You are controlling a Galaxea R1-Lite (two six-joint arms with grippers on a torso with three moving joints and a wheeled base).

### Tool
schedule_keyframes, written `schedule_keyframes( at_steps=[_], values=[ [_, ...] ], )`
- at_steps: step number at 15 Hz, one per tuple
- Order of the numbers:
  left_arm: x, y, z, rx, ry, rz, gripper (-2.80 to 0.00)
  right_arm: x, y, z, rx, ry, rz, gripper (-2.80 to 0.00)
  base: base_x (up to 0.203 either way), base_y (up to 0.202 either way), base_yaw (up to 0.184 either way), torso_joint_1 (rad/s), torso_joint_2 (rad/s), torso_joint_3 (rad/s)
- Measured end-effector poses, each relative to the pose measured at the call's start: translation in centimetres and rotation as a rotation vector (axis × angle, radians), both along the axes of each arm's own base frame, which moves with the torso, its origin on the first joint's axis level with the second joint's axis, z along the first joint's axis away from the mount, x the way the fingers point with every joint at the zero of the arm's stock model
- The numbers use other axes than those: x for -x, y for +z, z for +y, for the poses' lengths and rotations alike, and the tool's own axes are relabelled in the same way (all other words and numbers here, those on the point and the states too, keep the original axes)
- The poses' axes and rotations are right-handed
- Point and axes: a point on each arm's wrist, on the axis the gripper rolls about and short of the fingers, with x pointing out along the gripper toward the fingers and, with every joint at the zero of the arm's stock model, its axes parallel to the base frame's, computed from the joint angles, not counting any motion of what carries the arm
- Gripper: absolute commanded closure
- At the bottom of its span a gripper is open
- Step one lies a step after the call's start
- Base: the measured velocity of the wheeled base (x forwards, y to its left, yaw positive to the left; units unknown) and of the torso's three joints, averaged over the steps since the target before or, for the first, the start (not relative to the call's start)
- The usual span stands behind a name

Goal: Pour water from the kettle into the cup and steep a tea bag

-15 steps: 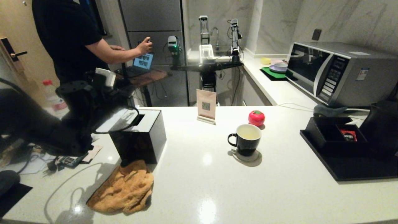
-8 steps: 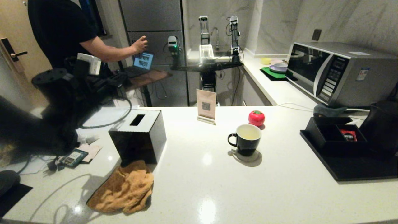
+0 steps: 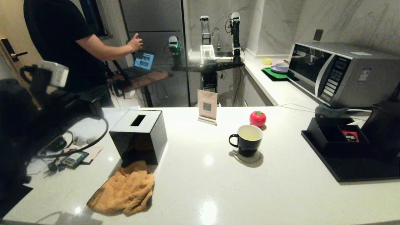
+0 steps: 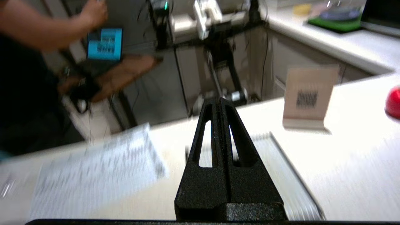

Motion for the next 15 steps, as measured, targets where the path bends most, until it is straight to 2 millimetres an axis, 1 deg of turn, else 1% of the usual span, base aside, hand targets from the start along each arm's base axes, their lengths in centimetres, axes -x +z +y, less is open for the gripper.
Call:
schedule_keyframes(
  at_steps=[3,4,6,8,11,15],
  values=[
    [5.7,-0.5,1.1,0.004,0.052,0.109,0.0,0.0,0.0,0.0,0.0,0.0,0.0,0.0,0.0,0.0,0.0,0.0,0.0,0.0],
    [7.9,-0.7,1.3,0.008,0.071,0.145,0.0,0.0,0.0,0.0,0.0,0.0,-0.001,0.0,0.0,0.0,0.0,0.0,0.0,0.0],
    [11.9,-1.8,1.3,0.02,0.096,0.218,0.0,0.0,0.0,0.0,0.0,0.0,-0.001,0.0,0.0,0.0,0.0,0.0,0.0,0.0],
    [15.9,-4.0,1.0,0.032,0.114,0.295,0.0,0.0,0.0,0.0,0.0,0.0,-0.001,0.0,0.0,0.0,0.0,0.0,0.0,0.0],
    [20.8,-7.5,0.4,0.037,0.144,0.328,0.0,0.0,0.0,0.0,0.0,0.0,0.0,0.0,0.0,0.0,0.0,0.0,0.0,0.0],
    [25.3,-11.3,0.1,0.051,0.167,0.344,0.0,0.0,0.0,0.0,0.0,0.0,0.0,0.0,0.0,0.0,0.0,0.0,0.0,0.0]
  ],
)
